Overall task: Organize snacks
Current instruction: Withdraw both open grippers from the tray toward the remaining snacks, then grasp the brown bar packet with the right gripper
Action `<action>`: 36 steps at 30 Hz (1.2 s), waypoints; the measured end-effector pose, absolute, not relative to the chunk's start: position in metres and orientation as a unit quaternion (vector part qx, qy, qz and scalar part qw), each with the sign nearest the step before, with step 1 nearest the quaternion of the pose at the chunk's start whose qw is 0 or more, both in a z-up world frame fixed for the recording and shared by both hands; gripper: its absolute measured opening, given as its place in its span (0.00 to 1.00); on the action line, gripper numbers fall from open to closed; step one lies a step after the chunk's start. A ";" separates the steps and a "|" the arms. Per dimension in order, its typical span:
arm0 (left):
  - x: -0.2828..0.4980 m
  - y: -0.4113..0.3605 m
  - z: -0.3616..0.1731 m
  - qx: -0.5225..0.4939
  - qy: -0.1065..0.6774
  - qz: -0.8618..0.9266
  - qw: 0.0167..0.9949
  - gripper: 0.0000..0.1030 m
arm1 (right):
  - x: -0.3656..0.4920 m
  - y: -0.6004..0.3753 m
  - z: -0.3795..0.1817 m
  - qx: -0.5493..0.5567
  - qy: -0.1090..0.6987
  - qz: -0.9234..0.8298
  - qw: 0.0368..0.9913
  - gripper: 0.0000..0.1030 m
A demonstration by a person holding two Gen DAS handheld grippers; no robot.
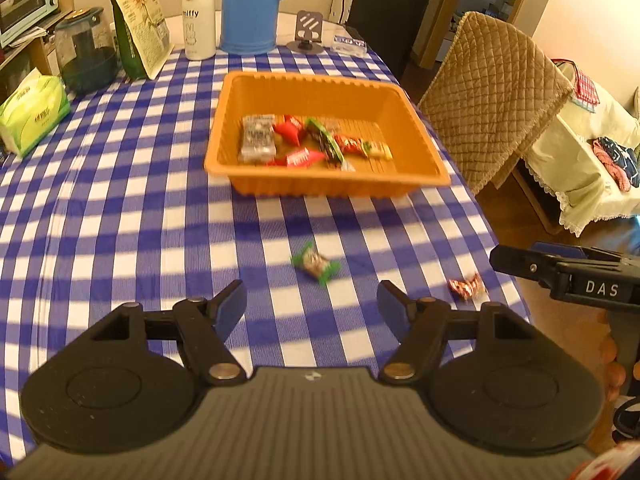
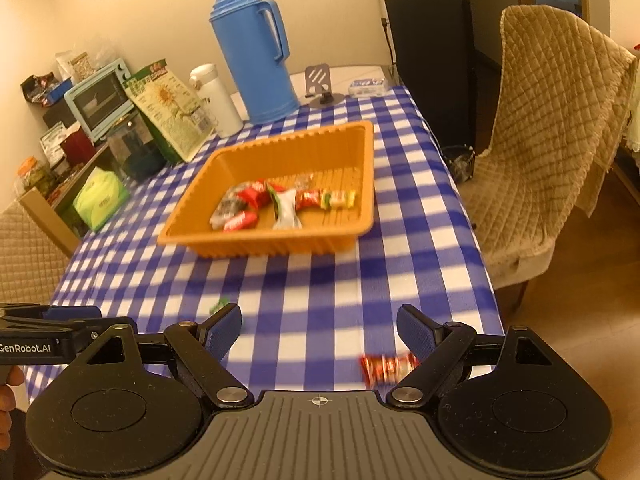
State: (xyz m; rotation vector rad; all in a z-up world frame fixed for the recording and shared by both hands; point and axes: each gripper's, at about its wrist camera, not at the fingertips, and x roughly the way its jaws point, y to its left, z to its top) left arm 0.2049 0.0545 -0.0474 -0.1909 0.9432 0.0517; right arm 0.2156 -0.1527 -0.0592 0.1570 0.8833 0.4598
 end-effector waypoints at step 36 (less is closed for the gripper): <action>0.130 0.013 -0.086 -0.100 0.493 0.032 0.863 0.67 | 0.139 -0.174 -0.106 0.014 0.477 0.248 0.843 0.82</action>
